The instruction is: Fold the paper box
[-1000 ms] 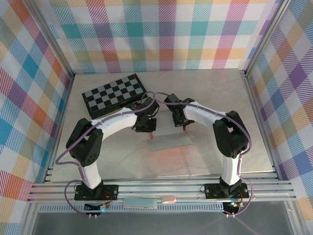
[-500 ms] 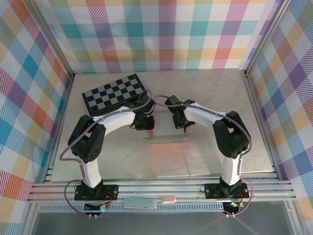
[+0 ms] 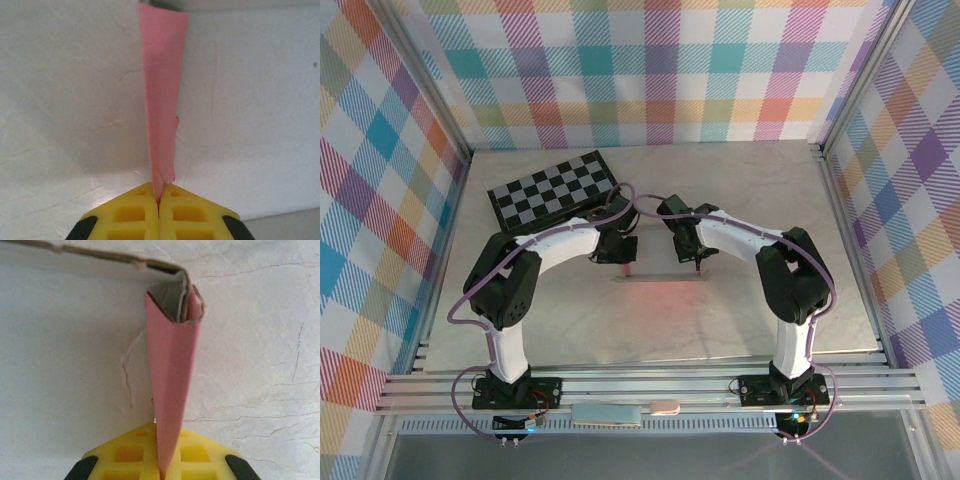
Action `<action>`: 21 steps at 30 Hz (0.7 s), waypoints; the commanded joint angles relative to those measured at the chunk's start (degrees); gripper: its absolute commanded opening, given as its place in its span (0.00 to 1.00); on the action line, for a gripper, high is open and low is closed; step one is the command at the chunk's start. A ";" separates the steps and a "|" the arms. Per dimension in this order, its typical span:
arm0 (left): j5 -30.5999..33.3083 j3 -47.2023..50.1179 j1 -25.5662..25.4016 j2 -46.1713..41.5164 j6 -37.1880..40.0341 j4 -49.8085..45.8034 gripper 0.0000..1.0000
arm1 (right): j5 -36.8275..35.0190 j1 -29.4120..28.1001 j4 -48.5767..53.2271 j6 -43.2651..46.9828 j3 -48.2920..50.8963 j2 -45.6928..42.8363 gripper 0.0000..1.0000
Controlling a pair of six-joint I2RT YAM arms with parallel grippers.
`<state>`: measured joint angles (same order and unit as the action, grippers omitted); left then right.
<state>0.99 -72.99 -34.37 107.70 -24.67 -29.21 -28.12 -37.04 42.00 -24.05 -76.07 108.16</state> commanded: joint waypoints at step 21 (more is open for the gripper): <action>0.73 7.16 1.75 -6.85 -2.60 9.95 0.29 | -5.72 -2.77 0.01 -0.51 2.50 -2.22 0.00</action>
<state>3.53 -66.13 -33.76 102.00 -29.54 -21.43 -32.21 -39.46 39.88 -26.35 -74.59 106.83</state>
